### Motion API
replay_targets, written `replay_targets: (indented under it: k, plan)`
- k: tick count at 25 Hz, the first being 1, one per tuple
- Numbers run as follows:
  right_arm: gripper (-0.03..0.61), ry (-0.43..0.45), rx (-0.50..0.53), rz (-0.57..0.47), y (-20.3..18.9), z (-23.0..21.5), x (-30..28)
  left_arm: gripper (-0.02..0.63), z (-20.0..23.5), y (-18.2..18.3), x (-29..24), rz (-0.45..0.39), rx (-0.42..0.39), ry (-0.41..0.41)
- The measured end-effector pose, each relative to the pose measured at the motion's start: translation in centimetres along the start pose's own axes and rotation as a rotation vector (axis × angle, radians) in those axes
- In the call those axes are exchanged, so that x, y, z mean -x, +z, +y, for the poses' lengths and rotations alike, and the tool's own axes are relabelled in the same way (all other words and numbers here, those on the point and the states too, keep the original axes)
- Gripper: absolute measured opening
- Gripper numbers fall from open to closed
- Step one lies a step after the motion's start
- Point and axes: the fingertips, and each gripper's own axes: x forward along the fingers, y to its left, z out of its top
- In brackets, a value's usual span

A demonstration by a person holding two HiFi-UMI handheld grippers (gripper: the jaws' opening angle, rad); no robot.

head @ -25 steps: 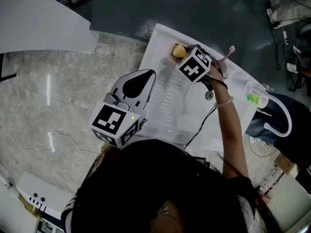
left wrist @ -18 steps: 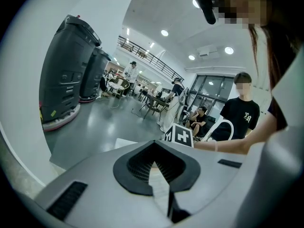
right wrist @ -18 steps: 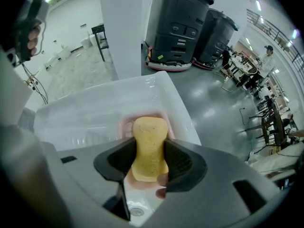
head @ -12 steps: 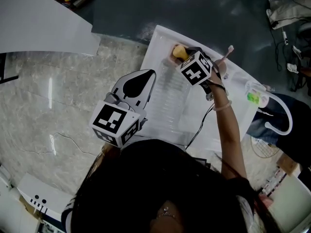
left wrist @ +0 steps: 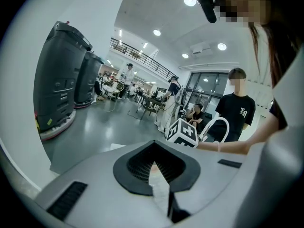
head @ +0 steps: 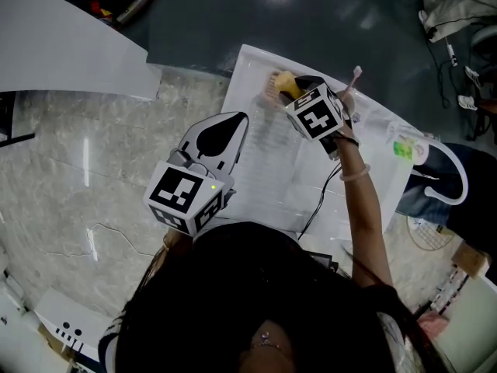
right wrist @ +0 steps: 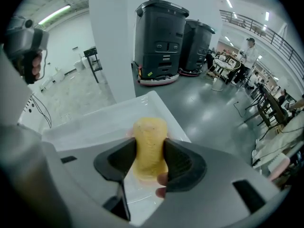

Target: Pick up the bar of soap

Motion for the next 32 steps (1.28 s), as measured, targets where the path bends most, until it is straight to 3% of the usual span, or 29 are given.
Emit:
replay_targets:
  k: [32]
  plan:
    - [0.184, 0.001, -0.250, -0.408, 0.3, 1.2, 12.6, 0.000, -7.9, 2.0, 1.7, -0.030, -0.158, -0.035]
